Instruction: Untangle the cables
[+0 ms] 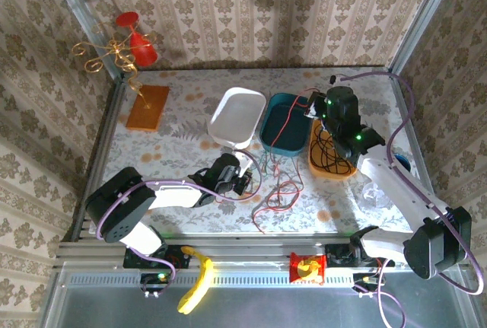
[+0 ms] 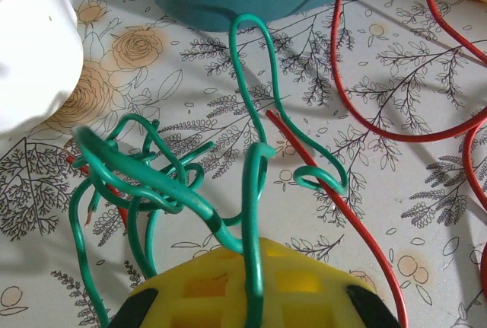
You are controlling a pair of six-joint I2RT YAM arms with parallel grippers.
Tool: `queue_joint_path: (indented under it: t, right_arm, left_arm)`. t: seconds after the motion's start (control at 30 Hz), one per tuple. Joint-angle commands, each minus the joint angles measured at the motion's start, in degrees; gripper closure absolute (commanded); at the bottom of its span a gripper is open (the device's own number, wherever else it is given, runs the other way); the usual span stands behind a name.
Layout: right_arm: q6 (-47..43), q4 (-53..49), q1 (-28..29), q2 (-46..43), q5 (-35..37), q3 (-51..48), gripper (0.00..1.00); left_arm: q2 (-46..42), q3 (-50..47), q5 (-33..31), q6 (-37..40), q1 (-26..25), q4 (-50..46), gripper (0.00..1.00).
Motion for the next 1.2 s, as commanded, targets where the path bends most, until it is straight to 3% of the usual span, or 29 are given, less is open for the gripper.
queue_joint_path:
  t: [0.0, 0.17, 0.3, 0.53, 0.73, 1.17]
  right_arm:
    - [-1.17, 0.90, 0.01, 0.10, 2.97, 0.91, 1.00]
    - [-0.92, 2.40, 0.27, -1.62, -8.11, 4.93, 1.00]
    - [-0.41, 0.49, 0.36, -4.29, -12.59, 8.65, 1.00]
    - [-1.01, 0.15, 0.36, -6.28, -10.74, 13.23, 1.00]
    - [-3.29, 1.95, -0.41, -2.09, -6.75, 16.88, 1.00]
    - [1.02, 4.91, -2.58, 0.04, -10.21, 21.28, 1.00]
  left_arm:
    - [-1.02, 0.33, -1.10, -1.32, 0.19, -1.78, 1.00]
    - [-1.10, 0.51, -1.56, -1.34, 0.16, -2.22, 1.00]
    - [-1.17, 0.57, -1.92, -1.32, 0.14, -2.40, 1.00]
    - [-0.86, 0.68, -2.18, -1.25, 0.21, -2.46, 1.00]
    - [-1.00, 0.68, -2.11, -1.25, 0.21, -2.53, 1.00]
    - [-1.81, 0.95, -2.89, -0.49, 0.22, -4.46, 1.00]
